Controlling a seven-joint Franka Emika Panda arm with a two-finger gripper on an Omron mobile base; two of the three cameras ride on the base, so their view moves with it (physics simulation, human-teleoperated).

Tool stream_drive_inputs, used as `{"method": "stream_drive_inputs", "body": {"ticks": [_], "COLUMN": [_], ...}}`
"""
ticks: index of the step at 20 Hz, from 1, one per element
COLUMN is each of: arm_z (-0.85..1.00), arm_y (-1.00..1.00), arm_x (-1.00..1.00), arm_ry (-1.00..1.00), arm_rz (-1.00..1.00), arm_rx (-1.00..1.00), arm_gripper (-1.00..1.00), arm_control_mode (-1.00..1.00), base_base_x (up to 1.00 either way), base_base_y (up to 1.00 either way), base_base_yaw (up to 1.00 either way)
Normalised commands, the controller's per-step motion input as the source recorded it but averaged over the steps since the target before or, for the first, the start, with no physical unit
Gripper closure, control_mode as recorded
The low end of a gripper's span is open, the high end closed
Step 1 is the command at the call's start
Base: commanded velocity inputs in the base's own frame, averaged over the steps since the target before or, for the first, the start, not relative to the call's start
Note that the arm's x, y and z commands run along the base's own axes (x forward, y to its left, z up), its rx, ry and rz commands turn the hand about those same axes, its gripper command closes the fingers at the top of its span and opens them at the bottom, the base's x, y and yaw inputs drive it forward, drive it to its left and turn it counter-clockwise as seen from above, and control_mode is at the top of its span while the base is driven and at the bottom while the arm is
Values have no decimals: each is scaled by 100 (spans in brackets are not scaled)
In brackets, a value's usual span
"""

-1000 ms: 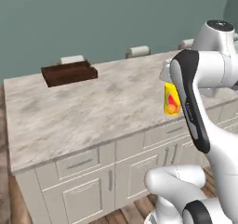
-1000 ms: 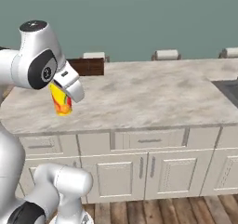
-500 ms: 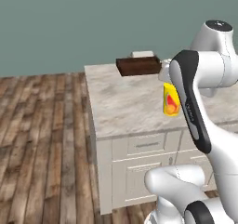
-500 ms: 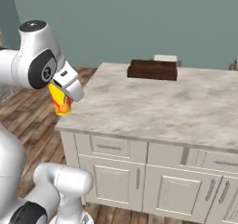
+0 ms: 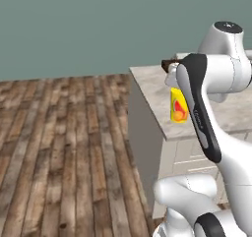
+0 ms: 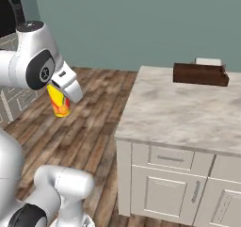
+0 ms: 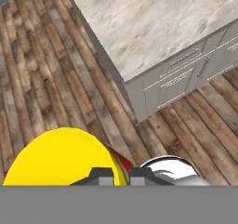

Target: There is a tray on the dining counter. Grab the cup, mug, and pitcher and place them on the tray. The pitcher may be placed next to the tray if it cannot fit the tray.

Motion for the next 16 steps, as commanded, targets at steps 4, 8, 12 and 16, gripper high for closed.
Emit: {"method": "stream_drive_inputs", "body": {"ticks": [4, 8, 12, 16], "arm_z": [0, 0, 0, 0], "arm_y": [0, 0, 0, 0], "arm_x": [0, 0, 0, 0], "arm_ry": [0, 0, 0, 0], "arm_rz": [0, 0, 0, 0], "arm_rx": [0, 0, 0, 0], "arm_gripper": [100, 100, 100, 100], "arm_control_mode": [100, 100, 100, 100], "base_base_x": [42, 63, 88, 98], "base_base_y": [100, 100, 100, 100], "base_base_yaw": [-2, -9, -12, -12]}}
